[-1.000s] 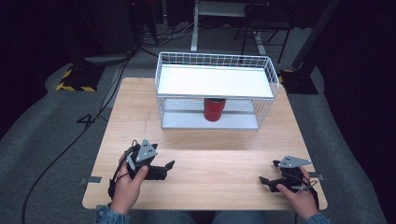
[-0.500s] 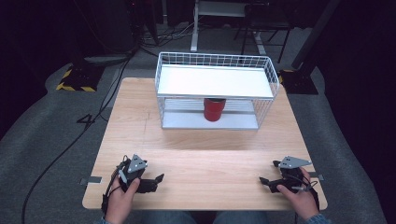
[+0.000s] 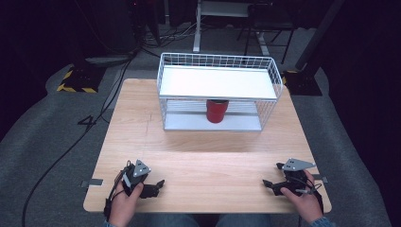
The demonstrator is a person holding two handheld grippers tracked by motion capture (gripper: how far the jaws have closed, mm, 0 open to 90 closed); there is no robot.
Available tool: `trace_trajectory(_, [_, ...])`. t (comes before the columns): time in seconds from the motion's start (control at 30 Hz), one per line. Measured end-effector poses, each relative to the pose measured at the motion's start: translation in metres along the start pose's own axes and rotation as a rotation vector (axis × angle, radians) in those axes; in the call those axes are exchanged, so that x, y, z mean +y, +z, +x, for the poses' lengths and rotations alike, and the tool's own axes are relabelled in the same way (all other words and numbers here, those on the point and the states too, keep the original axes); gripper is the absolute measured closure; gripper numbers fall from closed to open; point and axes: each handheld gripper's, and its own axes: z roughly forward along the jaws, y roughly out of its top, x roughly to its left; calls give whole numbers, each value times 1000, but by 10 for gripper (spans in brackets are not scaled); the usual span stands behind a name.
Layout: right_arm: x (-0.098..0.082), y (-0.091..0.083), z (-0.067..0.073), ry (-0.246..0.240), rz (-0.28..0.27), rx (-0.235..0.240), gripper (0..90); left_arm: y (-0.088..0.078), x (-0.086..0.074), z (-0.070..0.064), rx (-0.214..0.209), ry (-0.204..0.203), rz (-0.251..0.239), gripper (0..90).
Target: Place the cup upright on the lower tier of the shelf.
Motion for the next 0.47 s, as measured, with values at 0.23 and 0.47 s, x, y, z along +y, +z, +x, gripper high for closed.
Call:
trace_trajectory(0.23, [0, 0, 0, -1, -1, 0, 63, 0, 1, 2, -4, 17, 2, 133])
trace_trajectory(0.47, [0, 0, 0, -1, 1, -1, 63, 1, 1, 2, 0, 16, 4, 117])
